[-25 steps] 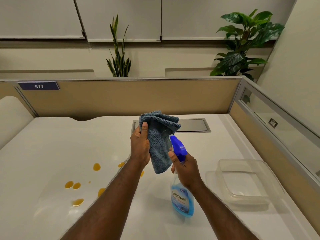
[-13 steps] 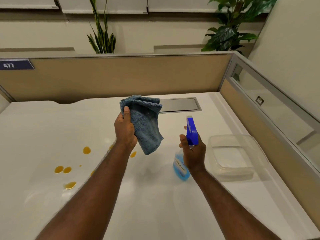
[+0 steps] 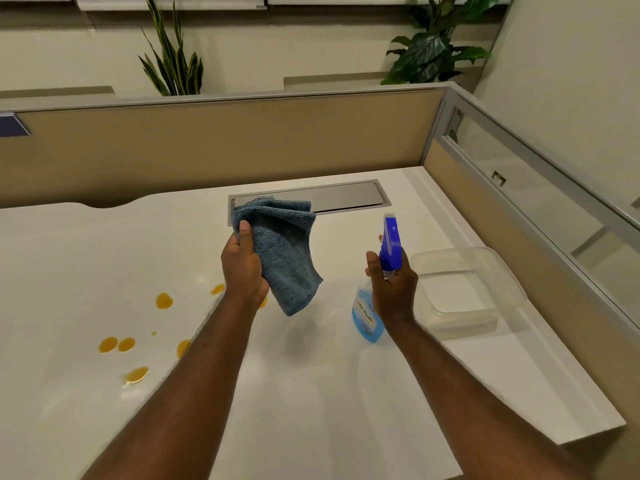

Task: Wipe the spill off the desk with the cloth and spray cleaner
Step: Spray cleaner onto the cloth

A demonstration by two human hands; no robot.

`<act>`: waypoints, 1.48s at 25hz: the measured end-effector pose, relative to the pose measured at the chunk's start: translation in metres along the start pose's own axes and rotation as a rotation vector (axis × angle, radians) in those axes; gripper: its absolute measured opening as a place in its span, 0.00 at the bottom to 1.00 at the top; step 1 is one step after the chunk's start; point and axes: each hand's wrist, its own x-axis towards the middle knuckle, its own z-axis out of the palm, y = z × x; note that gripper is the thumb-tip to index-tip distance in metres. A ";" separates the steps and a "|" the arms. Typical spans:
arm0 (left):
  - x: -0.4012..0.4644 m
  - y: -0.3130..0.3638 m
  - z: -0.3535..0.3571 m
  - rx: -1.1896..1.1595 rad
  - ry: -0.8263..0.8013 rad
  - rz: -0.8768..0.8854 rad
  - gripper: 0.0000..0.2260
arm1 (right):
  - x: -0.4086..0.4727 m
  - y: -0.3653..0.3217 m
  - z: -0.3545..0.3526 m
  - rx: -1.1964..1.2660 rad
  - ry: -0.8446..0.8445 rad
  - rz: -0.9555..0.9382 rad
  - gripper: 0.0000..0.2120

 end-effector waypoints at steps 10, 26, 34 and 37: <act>-0.009 -0.003 -0.013 -0.020 -0.054 -0.047 0.13 | -0.032 -0.008 -0.028 -0.145 0.287 -0.077 0.30; -0.147 0.036 -0.094 -0.055 -0.277 -0.494 0.24 | -0.087 -0.052 -0.021 0.702 -1.069 0.762 0.29; -0.171 0.009 -0.125 0.086 -0.191 -0.355 0.18 | -0.136 -0.059 -0.030 0.815 -0.995 1.031 0.26; -0.165 0.004 -0.121 0.089 -0.222 -0.329 0.18 | -0.138 -0.068 -0.033 0.834 -0.943 0.998 0.23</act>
